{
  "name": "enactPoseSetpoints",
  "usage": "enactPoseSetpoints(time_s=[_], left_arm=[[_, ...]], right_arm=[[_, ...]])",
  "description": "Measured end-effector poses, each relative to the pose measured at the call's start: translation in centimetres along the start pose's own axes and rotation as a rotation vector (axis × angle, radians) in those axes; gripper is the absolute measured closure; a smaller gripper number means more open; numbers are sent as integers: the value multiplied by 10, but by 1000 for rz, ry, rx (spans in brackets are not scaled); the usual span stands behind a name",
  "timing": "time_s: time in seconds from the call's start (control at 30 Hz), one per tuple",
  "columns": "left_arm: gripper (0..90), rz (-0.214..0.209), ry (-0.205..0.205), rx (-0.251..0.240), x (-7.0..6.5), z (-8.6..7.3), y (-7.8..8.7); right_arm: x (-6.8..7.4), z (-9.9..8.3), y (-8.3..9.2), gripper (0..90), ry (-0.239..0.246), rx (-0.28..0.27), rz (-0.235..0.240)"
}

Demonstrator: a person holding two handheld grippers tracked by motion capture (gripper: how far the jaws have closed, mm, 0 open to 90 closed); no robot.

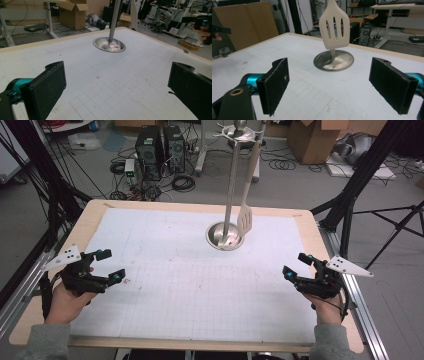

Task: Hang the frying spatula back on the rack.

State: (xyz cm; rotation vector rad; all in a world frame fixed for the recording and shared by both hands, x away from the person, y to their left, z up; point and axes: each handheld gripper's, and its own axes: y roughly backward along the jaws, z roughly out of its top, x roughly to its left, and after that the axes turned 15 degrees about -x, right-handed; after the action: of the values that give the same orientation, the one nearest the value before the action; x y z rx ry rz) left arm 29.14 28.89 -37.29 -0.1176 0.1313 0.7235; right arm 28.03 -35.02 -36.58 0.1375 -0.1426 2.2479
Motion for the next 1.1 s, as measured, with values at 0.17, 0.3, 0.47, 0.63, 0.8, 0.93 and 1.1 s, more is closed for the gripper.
enactPoseSetpoints(time_s=[0.17,0.3,0.47,0.63,0.8,0.93,1.1], left_arm=[[21,9,-2,-2,0,-1,1],[22,17,-8,-1,-1,-2,2],[22,25,-3,-1,0,-5,5],[22,35,7,2,2,-9,8],[22,43,18,-10,2,-12,11],[22,51,19,-8,2,-14,14],[22,56,17,-8,3,-16,18]], right_arm=[[0,-1,10,155,6,-16,-12],[-1,-6,14,155,-6,-3,-30],[-1,-12,19,155,0,21,-55],[-1,-13,25,155,-6,8,-60],[-1,-16,31,155,-10,2,-61],[-1,-19,36,155,-17,9,-72],[-4,-22,44,155,-37,-4,-85]])
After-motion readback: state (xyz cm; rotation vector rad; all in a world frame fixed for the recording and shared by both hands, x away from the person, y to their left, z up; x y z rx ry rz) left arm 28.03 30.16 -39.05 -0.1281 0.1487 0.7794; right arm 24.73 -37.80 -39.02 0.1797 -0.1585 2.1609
